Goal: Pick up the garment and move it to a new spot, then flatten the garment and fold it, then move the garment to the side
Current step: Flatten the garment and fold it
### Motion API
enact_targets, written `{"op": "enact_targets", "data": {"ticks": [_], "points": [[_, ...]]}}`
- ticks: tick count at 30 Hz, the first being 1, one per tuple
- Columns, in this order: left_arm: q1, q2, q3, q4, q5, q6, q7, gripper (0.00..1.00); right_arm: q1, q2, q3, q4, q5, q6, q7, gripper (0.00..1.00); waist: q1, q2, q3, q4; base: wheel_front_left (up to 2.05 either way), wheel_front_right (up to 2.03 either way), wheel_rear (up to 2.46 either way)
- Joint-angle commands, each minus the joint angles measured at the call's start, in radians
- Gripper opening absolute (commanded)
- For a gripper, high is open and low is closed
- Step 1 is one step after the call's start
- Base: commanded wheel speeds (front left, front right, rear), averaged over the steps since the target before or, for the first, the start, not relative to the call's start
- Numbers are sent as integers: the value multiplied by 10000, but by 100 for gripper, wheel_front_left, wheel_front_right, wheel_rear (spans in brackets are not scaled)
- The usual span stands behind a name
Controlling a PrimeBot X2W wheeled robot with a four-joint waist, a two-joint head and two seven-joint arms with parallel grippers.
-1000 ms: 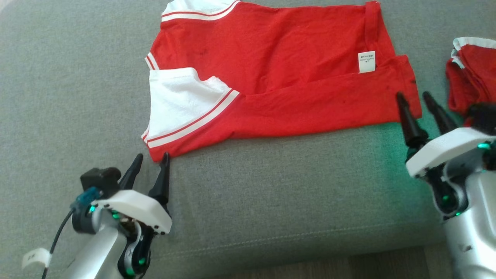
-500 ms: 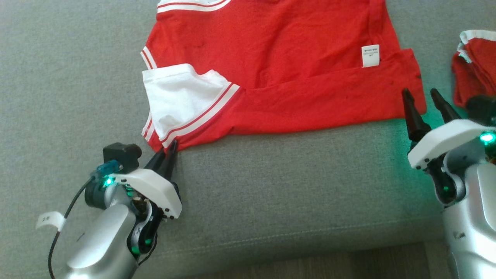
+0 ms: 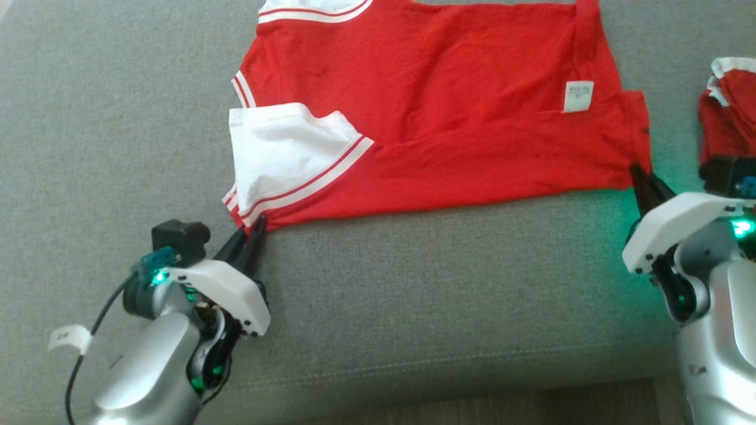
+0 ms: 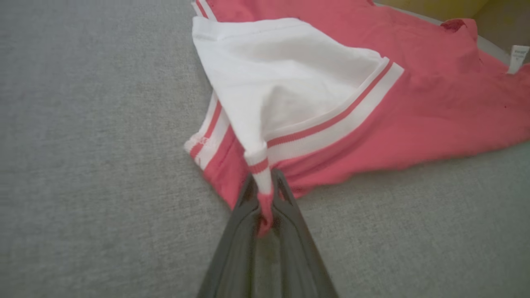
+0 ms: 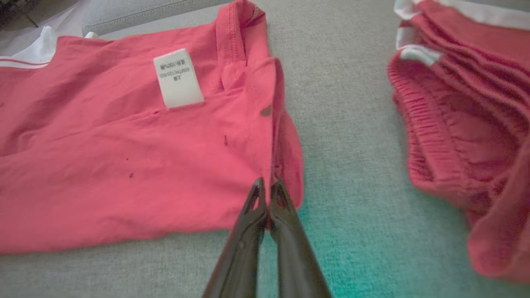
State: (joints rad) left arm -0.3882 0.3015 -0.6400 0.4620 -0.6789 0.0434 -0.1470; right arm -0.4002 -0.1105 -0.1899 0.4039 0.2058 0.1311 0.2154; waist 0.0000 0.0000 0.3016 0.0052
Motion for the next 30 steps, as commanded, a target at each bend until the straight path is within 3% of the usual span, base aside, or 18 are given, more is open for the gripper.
{"op": "enact_targets", "data": {"ticks": [1, 13, 18, 22, 23, 24, 25, 26, 27, 30], "points": [[-129, 456, 331, -277, 30, -18, -75, 0, 160, -168, 241, -533, 89, -4, 106, 0, 0, 0, -56, -29, 0, 0, 0], [1805, 2048, 410, -3005, -274, 671, 1070, 0, 2351, -1306, 48, -2956, 1021, -4, 2061, 0, 0, 0, -103, -85, 0, 0, 0], [2680, 2352, 279, -4403, -482, 1101, 1665, 0, 3317, -1237, -219, -3859, 1324, -4, 2833, 0, 0, 0, -35, -53, 0, 0, 0], [2956, 2411, 123, -4923, -606, 1166, 1990, 0, 3700, -1117, -368, -4166, 1338, -4, 3160, 0, 0, 0, -8, -88, 0, 0, 0], [2990, 2420, 111, -5025, -615, 1216, 2043, 0, 3761, -1076, -401, -4204, 1320, -4, 3246, 22, 0, 0, -8, -103, 0, 0, 0], [3017, 2439, 117, -5101, -619, 1262, 2071, 0, 3799, -1034, -411, -4237, 1290, -4, 3333, 79, 0, 0, -19, -125, 0, 0, 0], [3042, 2472, 111, -5151, -609, 1298, 2105, 0, 3795, -1003, -400, -4328, 1235, -4, 3332, 100, 0, 0, -41, -153, 0, 0, 0], [3060, 2502, 103, -5180, -594, 1340, 2144, 44, 3741, -969, -421, -4444, 1187, -4, 3243, 100, 0, 0, -66, -181, 0, 0, 0], [3050, 2511, 117, -5207, -568, 1387, 2139, 100, 3670, -923, -459, -4562, 1154, -4, 3128, 100, 0, 0, -96, -207, 0, 0, 0], [2764, 2716, 381, -5454, -476, 1556, 2150, 100, 3365, -853, -490, -5146, 708, -4, 2541, 100, 0, 0, -271, -362, 0, 0, 0]]}}
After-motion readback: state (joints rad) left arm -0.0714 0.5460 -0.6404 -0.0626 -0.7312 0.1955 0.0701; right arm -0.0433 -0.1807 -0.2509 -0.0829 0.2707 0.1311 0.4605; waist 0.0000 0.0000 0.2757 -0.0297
